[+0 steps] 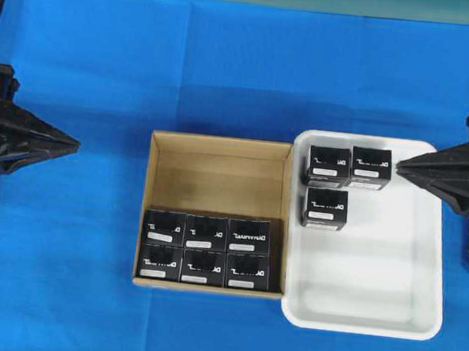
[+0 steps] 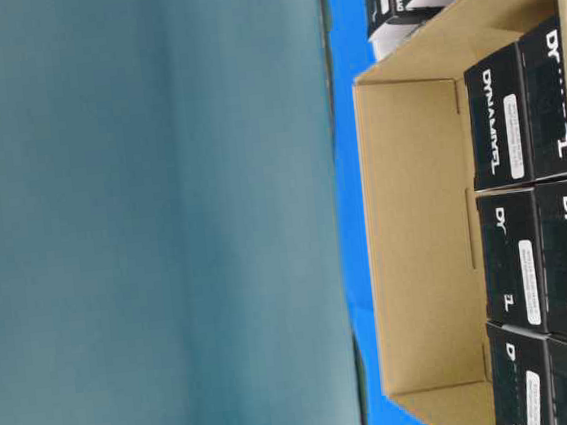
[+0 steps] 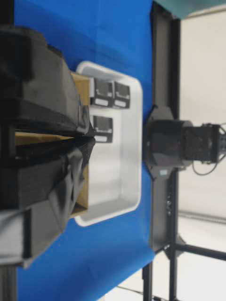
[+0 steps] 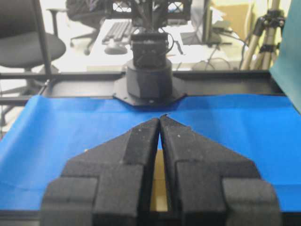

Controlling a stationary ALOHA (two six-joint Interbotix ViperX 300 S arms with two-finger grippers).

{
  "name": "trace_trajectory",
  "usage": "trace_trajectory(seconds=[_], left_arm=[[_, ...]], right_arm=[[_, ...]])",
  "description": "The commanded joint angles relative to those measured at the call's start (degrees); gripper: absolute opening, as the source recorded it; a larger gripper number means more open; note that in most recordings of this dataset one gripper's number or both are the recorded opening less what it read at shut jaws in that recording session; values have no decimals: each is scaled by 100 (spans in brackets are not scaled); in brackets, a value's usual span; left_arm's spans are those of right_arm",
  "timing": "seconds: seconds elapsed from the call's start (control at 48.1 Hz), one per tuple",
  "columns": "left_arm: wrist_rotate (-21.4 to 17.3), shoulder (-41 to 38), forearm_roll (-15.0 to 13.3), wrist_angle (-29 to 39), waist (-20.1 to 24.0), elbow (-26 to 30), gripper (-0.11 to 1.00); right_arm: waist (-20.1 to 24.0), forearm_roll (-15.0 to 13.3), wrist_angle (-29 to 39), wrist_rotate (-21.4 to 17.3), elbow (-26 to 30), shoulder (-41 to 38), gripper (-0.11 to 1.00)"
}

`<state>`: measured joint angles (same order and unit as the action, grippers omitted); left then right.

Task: Pick the box from inside the cardboard box.
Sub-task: 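Raise the right gripper from its rest pose above the white tray, then move the right gripper over the cardboard box toward the back row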

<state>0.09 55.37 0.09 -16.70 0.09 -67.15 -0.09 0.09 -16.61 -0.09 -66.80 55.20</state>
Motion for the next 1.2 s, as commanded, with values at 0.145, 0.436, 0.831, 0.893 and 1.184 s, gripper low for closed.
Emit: trace_trajectory(seconds=[0.145,0.436,0.831,0.893,1.184], left_arm=[[26,-70,88,167,26,237,3],[0,-53,88,826,18,519,-4],[-26,-26,88,870,18,536,-4],[-26,-26,88,879,26,545,-4],[0,0,88,879,0,554,-4]], right_arm=[[-26,396,114,-202,44,-79,14],[-18,439,1459,-694,563,-264,9],[18,439,3252,-703,1881,-1556,9],[26,439,3472,-703,2092,-1828,9],[141,448,4799,-694,3278,-3296,9]])
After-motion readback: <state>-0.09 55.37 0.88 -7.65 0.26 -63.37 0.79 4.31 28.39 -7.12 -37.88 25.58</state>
